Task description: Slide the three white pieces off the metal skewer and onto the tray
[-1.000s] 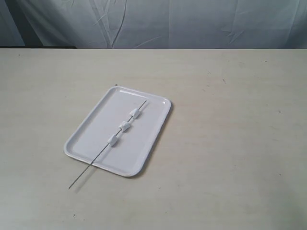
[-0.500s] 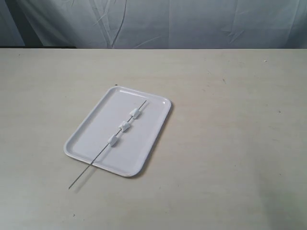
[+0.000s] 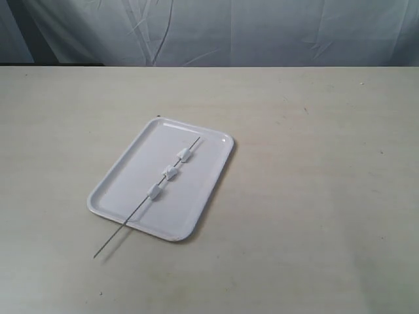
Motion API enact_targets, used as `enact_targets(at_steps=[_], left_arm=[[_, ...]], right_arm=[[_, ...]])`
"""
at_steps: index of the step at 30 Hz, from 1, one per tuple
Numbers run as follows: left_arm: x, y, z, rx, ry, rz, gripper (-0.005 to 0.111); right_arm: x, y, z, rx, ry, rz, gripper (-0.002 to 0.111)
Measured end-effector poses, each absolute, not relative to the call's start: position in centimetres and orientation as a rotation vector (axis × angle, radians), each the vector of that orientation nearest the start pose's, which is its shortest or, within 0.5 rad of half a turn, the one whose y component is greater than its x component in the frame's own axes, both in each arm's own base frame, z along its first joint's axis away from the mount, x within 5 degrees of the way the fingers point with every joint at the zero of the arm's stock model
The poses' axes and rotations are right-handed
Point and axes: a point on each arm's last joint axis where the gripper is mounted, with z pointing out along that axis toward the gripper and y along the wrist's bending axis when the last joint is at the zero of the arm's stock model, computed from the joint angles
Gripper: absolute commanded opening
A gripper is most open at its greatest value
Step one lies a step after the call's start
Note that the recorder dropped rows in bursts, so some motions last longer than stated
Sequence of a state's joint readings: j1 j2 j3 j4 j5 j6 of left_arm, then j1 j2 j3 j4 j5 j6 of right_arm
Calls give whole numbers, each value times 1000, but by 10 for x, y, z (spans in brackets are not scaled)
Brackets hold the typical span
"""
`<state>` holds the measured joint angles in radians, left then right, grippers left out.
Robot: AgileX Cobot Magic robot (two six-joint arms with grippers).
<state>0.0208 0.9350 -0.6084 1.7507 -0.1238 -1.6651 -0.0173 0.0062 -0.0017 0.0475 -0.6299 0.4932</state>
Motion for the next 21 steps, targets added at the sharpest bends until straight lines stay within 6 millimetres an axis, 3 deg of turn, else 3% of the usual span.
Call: enact_targets(at_steps=[3,7,11,17,21], left_arm=[[201,9,314,47,1802,139,6],[198,23,312,-18,1834,326,6],[190,30,286,-92,2132,372,13],[189,-2,251,14,2475,-73,46],[192,-28,245,160,2502,-436,51]], right_arm=[[36,-2,264,250,857,470,-1],[37,-1,262,248,877,469,-1],[39,0,260,242,906,472,-1],[45,6,251,226,1035,506,-1],[47,11,246,197,1108,534,-1]])
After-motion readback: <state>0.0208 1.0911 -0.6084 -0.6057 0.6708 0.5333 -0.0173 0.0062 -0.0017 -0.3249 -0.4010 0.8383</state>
